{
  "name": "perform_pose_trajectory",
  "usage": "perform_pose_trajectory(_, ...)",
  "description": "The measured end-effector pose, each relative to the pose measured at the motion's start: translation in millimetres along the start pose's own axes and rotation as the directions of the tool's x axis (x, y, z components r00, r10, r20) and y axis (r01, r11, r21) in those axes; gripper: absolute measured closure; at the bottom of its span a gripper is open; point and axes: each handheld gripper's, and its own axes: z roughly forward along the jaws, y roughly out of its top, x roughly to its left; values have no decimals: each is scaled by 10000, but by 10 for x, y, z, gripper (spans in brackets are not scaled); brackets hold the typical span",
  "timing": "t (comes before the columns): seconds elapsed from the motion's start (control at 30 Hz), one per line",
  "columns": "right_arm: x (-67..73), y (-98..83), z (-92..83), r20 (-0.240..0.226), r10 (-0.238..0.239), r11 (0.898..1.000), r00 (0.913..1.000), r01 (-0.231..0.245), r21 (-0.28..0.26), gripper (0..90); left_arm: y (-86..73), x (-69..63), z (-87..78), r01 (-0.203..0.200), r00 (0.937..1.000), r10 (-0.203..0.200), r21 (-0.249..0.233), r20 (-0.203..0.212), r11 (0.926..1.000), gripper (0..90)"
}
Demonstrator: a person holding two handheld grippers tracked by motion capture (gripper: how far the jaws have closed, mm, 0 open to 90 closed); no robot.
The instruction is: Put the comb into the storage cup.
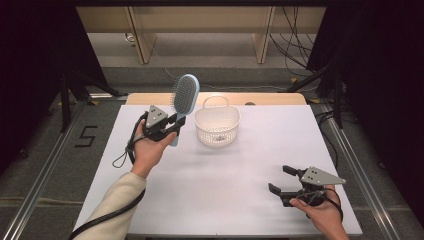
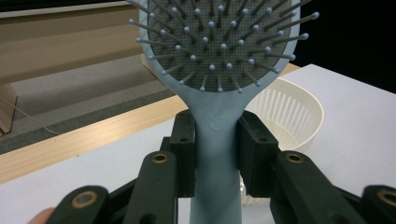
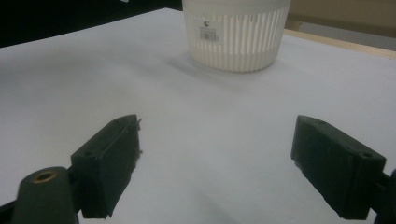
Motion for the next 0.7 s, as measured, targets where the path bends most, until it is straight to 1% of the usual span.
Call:
perform_pose_trajectory(0.2, 0, -1, 1, 27, -5, 10000, 10000, 5, -27, 162, 24, 6, 5, -33, 10000, 33, -61, -64, 10000, 695)
perform_pose_trajectory(0.4, 1, 0, 3, 16, 0, 10000, 10000, 0, 4, 162, 35, 13, 8, 14, 10000, -15, -92, -70, 10000, 696)
perform_pose_trajectory(0.7, 0, 0, 0, 33, -10, 10000, 10000, 10, -11, 162, 68, -18, 35, -36, 10000, 35, -239, -44, 9997, 696)
